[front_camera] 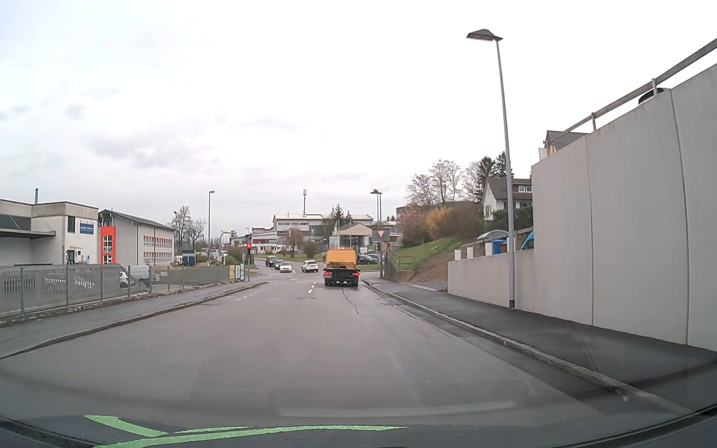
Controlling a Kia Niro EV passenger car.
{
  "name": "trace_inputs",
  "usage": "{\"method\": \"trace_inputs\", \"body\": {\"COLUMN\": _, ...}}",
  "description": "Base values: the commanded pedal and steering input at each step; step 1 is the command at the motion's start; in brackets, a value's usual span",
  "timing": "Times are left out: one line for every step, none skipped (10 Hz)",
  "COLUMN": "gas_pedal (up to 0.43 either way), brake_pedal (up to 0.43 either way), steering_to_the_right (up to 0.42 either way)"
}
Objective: Follow the waypoints while adhering to traffic rules and regulations
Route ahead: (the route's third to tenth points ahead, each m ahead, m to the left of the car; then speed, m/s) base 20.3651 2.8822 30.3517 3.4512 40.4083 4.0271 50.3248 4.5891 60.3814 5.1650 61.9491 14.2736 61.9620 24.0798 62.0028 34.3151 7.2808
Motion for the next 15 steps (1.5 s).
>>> {"method": "trace_inputs", "body": {"gas_pedal": 0.000, "brake_pedal": 0.085, "steering_to_the_right": -0.003}}
{"method": "trace_inputs", "body": {"gas_pedal": 0.000, "brake_pedal": 0.085, "steering_to_the_right": -0.004}}
{"method": "trace_inputs", "body": {"gas_pedal": 0.000, "brake_pedal": 0.085, "steering_to_the_right": -0.004}}
{"method": "trace_inputs", "body": {"gas_pedal": 0.000, "brake_pedal": 0.085, "steering_to_the_right": -0.005}}
{"method": "trace_inputs", "body": {"gas_pedal": 0.000, "brake_pedal": 0.085, "steering_to_the_right": -0.005}}
{"method": "trace_inputs", "body": {"gas_pedal": 0.000, "brake_pedal": 0.091, "steering_to_the_right": -0.005}}
{"method": "trace_inputs", "body": {"gas_pedal": 0.000, "brake_pedal": 0.091, "steering_to_the_right": -0.005}}
{"method": "trace_inputs", "body": {"gas_pedal": 0.000, "brake_pedal": 0.091, "steering_to_the_right": -0.006}}
{"method": "trace_inputs", "body": {"gas_pedal": 0.000, "brake_pedal": 0.098, "steering_to_the_right": -0.007}}
{"method": "trace_inputs", "body": {"gas_pedal": 0.000, "brake_pedal": 0.098, "steering_to_the_right": -0.010}}
{"method": "trace_inputs", "body": {"gas_pedal": 0.000, "brake_pedal": 0.110, "steering_to_the_right": -0.014}}
{"method": "trace_inputs", "body": {"gas_pedal": 0.000, "brake_pedal": 0.116, "steering_to_the_right": -0.015}}
{"method": "trace_inputs", "body": {"gas_pedal": 0.000, "brake_pedal": 0.128, "steering_to_the_right": -0.015}}
{"method": "trace_inputs", "body": {"gas_pedal": 0.000, "brake_pedal": 0.140, "steering_to_the_right": -0.014}}
{"method": "trace_inputs", "body": {"gas_pedal": 0.000, "brake_pedal": 0.152, "steering_to_the_right": -0.015}}
